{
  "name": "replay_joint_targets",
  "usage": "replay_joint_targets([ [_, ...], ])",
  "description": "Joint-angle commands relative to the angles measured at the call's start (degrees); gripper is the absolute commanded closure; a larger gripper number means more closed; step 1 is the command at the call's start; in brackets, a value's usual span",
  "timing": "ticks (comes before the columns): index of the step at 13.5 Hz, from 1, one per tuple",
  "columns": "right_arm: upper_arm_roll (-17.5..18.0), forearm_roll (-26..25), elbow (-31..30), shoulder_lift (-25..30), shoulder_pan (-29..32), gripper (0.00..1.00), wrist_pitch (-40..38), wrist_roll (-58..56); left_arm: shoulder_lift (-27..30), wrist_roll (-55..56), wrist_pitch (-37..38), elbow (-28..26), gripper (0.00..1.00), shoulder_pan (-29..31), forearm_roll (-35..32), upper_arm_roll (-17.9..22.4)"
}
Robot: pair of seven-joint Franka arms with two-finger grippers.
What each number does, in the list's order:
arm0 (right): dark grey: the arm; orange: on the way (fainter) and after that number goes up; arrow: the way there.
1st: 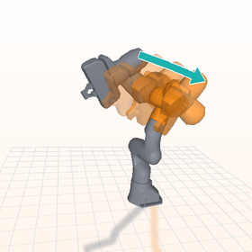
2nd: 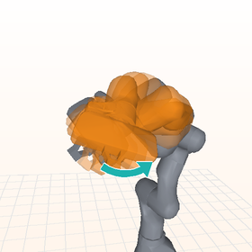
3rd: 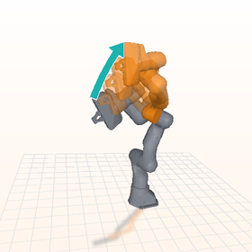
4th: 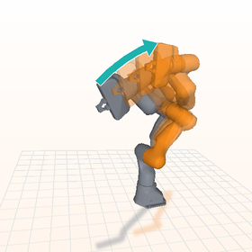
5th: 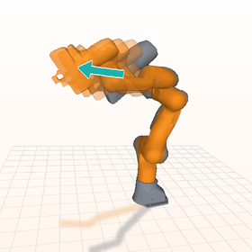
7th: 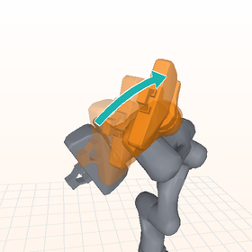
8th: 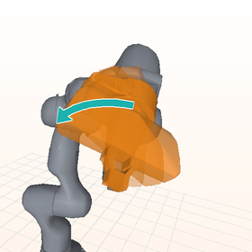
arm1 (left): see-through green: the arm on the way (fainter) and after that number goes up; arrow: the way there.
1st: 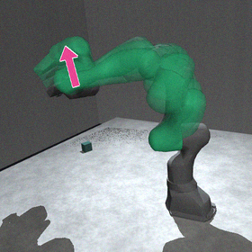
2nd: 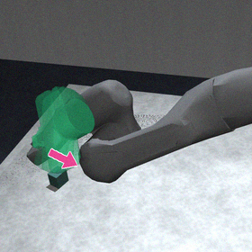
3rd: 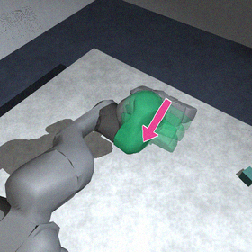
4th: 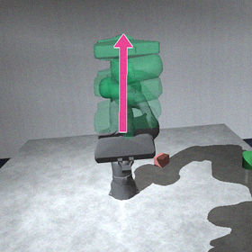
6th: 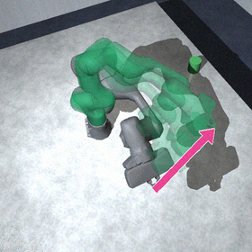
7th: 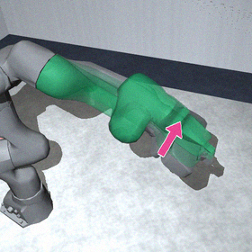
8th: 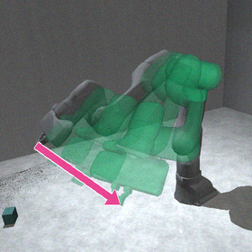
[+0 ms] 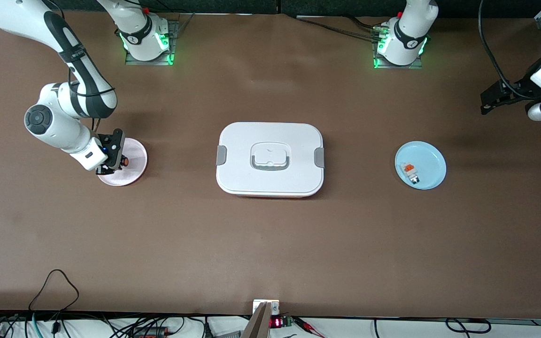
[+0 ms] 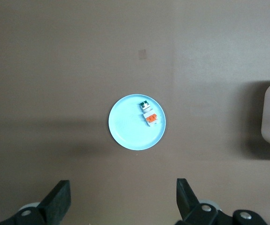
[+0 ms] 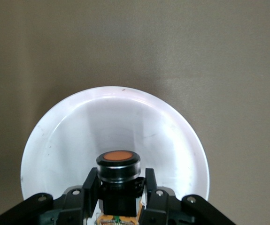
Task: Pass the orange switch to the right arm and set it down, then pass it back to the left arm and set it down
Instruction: 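Lower the switch onto the white plate and open the right gripper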
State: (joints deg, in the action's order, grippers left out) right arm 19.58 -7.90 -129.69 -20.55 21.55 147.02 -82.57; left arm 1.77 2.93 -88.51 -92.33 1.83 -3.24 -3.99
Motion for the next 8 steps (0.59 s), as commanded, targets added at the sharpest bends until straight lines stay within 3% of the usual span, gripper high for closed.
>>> replay_joint_targets([
  [1, 0.8, -0.6, -1.0, -2.6, 1.6, 0.76, 3.9, -1.1, -0.5, 0.9, 0.9, 1.5, 0.01, -0.1, 1.0, 0.7],
  [4, 0.8, -0.6, -1.1, -2.7, 1.6, 0.74, 4.4, -1.0, -1.6, 0.8, 0.9, 2.9, 0.01, -0.4, 1.1, 0.6],
  [5, 0.8, -0.4, -1.1, -2.6, 1.6, 0.49, 3.9, 0.3, -1.6, 0.8, 0.9, 2.9, 0.01, -0.6, 1.0, 0.6],
  [6, 0.8, -0.3, -1.0, -2.3, 1.6, 0.00, 3.0, 0.9, -1.7, 0.7, 0.8, 2.9, 0.01, -0.7, 1.0, 0.6],
  [8, 1.0, 0.4, -0.1, -1.2, 1.5, 0.00, -0.1, 3.9, -3.3, 0.8, 0.9, 5.6, 0.01, -1.0, 1.0, 0.4],
])
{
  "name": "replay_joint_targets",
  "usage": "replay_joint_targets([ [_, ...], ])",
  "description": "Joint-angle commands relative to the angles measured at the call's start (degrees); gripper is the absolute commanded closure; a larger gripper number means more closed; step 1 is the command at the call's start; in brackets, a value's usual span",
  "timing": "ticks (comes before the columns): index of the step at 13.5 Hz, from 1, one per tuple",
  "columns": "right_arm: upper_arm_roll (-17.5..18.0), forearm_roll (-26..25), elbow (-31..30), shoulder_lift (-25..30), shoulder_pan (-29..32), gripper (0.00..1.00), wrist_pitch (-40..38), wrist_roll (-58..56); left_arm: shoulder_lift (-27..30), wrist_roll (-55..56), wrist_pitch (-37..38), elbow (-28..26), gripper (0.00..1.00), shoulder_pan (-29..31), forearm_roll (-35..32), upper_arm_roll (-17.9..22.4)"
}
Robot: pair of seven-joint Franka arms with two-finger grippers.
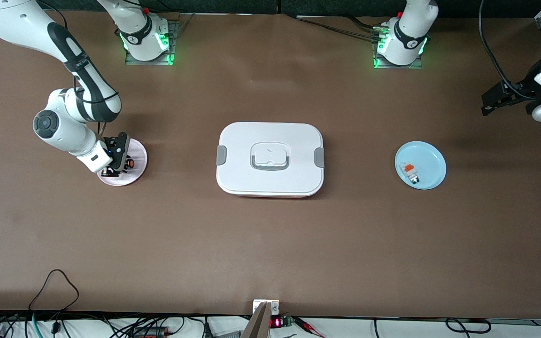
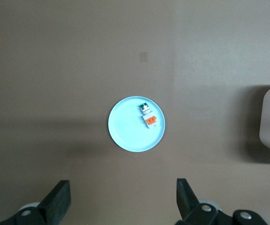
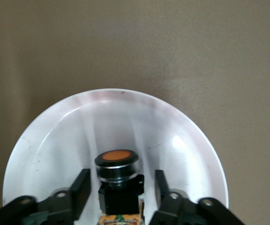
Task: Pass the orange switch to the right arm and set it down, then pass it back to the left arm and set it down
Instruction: 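Lower the switch onto the white plate and open the right gripper, then raise the right gripper away from the white plate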
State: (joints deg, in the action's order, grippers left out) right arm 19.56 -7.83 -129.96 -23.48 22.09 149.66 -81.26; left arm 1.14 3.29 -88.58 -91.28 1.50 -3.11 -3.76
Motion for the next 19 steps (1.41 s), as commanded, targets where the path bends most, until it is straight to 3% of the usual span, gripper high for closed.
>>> replay_joint_targets([
  [1, 1.8, 0.4, 1.1, 2.5, 0.9, 0.00, -5.1, 3.8, -2.7, 0.6, 1.0, 4.7, 0.01, -0.8, 0.8, 0.2],
  [4, 4.3, 5.0, 5.0, 4.6, 0.7, 0.00, -12.8, 8.4, -2.6, 1.1, 1.0, 5.5, 0.01, -0.7, 0.8, 0.2],
  [6, 4.3, 12.4, 10.1, 4.8, 0.3, 0.00, -20.6, 8.9, -2.2, 1.2, 2.3, 5.5, 0.01, -0.7, 0.9, 0.1],
  [8, 4.3, 14.9, 16.5, 5.0, 0.1, 0.00, -27.5, 11.9, -2.3, 0.7, 2.5, 5.7, 0.01, -0.8, 0.8, -0.7],
  [11, 5.4, 15.0, 24.4, 6.0, -0.5, 0.00, -38.9, 27.2, -2.3, 0.8, 2.6, 5.6, 0.01, -0.7, 0.4, -2.4],
  [14, 5.7, 15.0, 35.0, 10.3, -7.3, 0.00, -51.4, 52.6, -2.0, 1.0, 2.7, 5.5, 0.01, 0.2, 1.0, -2.0],
  [19, 5.7, 13.9, 40.5, 14.5, -15.2, 0.00, -59.4, 94.2, -1.5, 1.1, 3.4, 5.6, 0.01, 0.2, 1.0, -2.2],
])
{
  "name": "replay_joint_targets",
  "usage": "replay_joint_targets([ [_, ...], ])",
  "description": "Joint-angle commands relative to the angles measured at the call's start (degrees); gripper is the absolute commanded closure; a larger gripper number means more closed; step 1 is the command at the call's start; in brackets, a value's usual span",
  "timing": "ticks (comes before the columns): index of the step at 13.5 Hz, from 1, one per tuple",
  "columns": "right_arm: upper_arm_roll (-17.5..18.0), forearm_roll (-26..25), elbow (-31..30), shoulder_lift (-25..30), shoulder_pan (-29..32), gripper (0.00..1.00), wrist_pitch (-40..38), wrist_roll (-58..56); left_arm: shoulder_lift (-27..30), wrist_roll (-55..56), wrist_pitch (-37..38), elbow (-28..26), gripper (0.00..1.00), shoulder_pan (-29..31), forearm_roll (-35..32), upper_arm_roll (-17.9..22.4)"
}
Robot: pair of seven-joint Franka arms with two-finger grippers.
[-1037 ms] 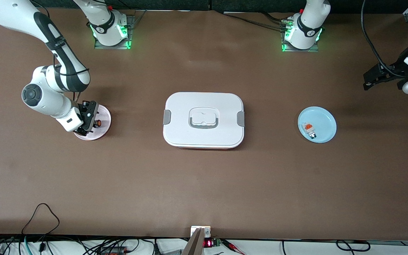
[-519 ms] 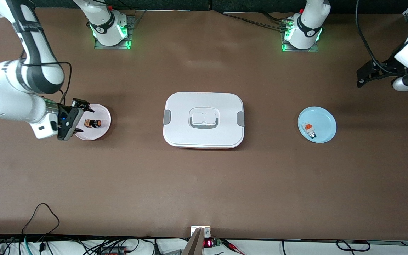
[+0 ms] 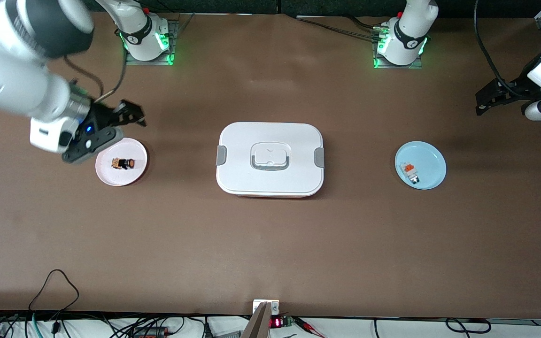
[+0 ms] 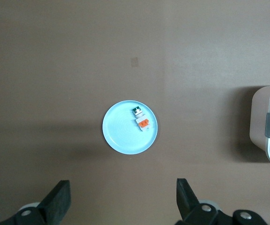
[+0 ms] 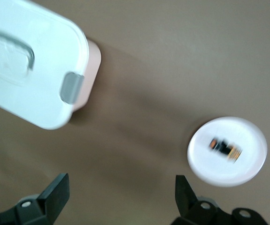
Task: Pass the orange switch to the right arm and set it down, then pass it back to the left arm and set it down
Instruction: 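Raise the right gripper away from the white plate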
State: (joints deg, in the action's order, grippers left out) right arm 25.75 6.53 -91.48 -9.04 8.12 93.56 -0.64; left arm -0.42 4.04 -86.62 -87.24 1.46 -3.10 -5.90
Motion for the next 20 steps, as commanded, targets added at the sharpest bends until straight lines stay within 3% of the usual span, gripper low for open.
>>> replay_joint_targets([
  [1, -0.7, -1.9, 2.4, 0.5, -1.3, 0.00, -4.6, 16.3, 0.2, 0.4, 1.5, 1.5, 0.01, 0.2, 1.0, -0.1],
  [6, -7.2, -15.7, 4.8, 3.4, -1.2, 0.00, -10.1, 16.2, 0.4, 0.4, 1.5, 1.5, 0.01, 0.1, 1.0, -0.3],
  [9, -15.3, -14.8, 5.0, 3.4, -1.6, 0.00, -7.8, 11.8, 0.7, 0.3, 1.4, 1.5, 0.01, 0.2, 1.0, -0.4],
  [12, -29.0, -10.2, 4.8, 3.7, -9.2, 0.00, -4.9, 5.5, 0.7, 0.2, 1.4, 1.5, 0.01, 0.1, 1.0, -0.3],
  [20, -30.1, -9.1, 4.9, 3.6, -9.2, 0.00, -6.1, 2.0, 0.7, 0.0, 1.2, 1.6, 0.01, 0.2, 0.8, -0.1],
])
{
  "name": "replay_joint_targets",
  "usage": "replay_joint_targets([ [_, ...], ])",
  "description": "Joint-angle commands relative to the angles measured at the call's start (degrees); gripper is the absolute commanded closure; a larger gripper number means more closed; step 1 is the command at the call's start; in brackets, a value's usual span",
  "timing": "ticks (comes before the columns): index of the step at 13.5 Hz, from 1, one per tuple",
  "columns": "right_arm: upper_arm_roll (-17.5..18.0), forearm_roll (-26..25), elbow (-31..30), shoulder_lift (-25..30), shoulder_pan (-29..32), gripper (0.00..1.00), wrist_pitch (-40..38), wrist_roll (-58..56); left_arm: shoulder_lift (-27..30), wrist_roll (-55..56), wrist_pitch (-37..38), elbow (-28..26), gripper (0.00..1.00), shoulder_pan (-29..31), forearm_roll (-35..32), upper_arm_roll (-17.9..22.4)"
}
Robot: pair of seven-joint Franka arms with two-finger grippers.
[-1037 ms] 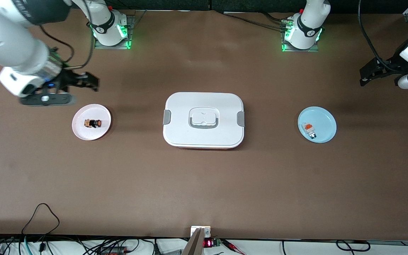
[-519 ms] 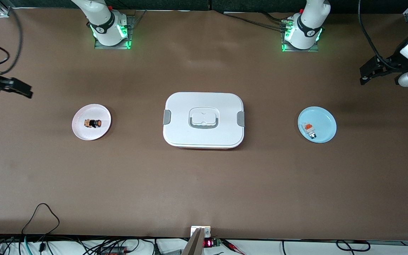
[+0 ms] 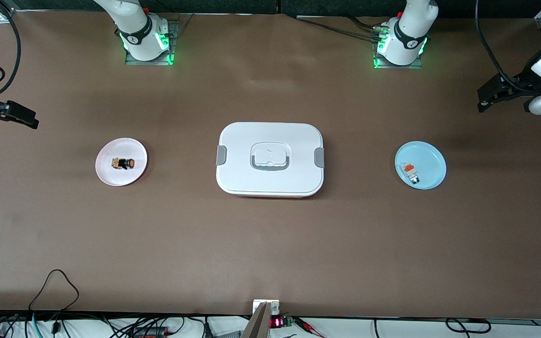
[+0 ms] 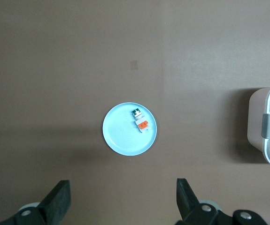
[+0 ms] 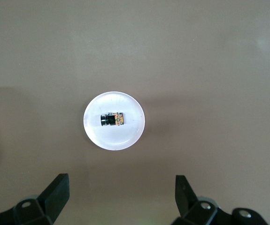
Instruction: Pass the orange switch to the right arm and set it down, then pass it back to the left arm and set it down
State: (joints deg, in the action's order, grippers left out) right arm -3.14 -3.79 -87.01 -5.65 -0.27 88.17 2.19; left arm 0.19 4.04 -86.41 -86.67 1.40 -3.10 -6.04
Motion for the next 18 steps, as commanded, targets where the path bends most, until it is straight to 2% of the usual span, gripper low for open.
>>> replay_joint_targets([
  [1, -1.4, 2.3, 0.4, 0.3, -0.8, 0.00, -0.7, -0.9, 0.1, 0.0, 1.0, 1.1, 0.01, 0.3, 0.8, 0.2],
  [13, -1.6, 3.4, 0.5, 0.3, -0.7, 0.00, 0.5, -1.0, 0.1, 0.0, 0.9, 1.0, 0.01, 0.3, 0.8, 0.0],
  [14, -1.5, 3.4, 0.5, 0.3, -0.8, 0.00, 0.5, -5.8, 0.1, 0.0, 0.9, 1.1, 0.01, 0.3, 0.7, 0.1],
  [18, -1.4, 3.4, 0.5, 0.3, -0.8, 0.00, 0.4, -5.8, 0.1, 0.0, 0.9, 1.1, 0.01, 0.3, 0.7, 0.2],
])
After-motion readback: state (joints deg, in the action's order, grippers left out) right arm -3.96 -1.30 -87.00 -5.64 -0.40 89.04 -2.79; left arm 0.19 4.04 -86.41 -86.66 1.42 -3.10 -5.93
